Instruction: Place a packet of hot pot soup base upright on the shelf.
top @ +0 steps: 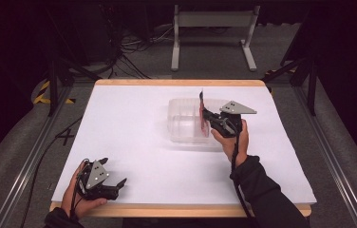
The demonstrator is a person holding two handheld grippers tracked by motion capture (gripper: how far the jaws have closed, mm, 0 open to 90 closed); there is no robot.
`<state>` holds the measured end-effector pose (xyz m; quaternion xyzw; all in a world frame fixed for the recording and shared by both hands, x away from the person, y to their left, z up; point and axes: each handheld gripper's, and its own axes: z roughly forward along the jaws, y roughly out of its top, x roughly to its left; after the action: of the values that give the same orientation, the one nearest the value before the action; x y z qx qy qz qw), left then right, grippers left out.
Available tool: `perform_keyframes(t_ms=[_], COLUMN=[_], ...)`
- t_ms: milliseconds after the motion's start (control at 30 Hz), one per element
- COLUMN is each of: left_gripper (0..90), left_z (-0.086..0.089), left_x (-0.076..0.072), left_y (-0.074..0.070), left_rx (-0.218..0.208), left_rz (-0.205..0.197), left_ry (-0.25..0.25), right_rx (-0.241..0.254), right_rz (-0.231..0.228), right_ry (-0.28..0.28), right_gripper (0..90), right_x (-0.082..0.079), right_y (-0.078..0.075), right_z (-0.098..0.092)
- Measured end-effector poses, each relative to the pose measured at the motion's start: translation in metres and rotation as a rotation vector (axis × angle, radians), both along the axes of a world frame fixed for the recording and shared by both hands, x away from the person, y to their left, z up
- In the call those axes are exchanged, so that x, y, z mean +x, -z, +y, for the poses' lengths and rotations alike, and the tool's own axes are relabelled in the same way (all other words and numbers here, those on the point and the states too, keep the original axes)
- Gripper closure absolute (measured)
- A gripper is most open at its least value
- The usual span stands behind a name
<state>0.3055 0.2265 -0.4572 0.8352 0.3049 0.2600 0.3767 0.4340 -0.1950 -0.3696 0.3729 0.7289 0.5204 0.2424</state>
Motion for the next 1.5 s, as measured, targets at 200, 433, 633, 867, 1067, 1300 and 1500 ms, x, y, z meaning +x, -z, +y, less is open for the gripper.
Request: perform_keyframes(t_ms=[200, 433, 633, 867, 1067, 1300, 1500], left_gripper=[6.6, 6.6, 6.6, 6.5, 6.5, 6.5, 6.4], left_z=[0.0004, 0.0007, 0.0011, 0.0013, 0.0016, 0.0024, 0.0025], left_x=[0.0001, -0.0004, 0.0000, -0.0003, -0.0002, -0.0001, 0.0000], left_y=[-0.0002, -0.0004, -0.0004, -0.0003, -0.0002, -0.0004, -0.0003], left_rx=[-0.002, -0.002, 0.000, -0.001, -0.007, -0.007, -0.006], left_rz=[-0.002, -0.001, -0.002, -0.001, -0.002, -0.005, -0.004], left_ry=[-0.001, -0.001, 0.001, -0.003, -0.004, -0.006, -0.008], right_rx=[-0.023, -0.028, -0.049, -0.088, -0.132, -0.212, -0.254], right_rz=[-0.006, -0.001, 0.001, -0.002, -0.006, -0.022, -0.019], right_ry=[-0.019, -0.017, -0.014, -0.007, -0.013, -0.026, -0.040], right_gripper=[88.5, 86.0, 83.0, 79.3, 76.1, 72.9, 69.9], right_x=[-0.0034, -0.0046, -0.0056, -0.0069, -0.0069, -0.0086, -0.0099], right_y=[0.0035, 0.0046, 0.0043, 0.0031, 0.0018, -0.0010, -0.0024], right_z=[-0.0001, -0.0034, -0.0064, -0.0064, -0.0062, -0.0057, -0.0071])
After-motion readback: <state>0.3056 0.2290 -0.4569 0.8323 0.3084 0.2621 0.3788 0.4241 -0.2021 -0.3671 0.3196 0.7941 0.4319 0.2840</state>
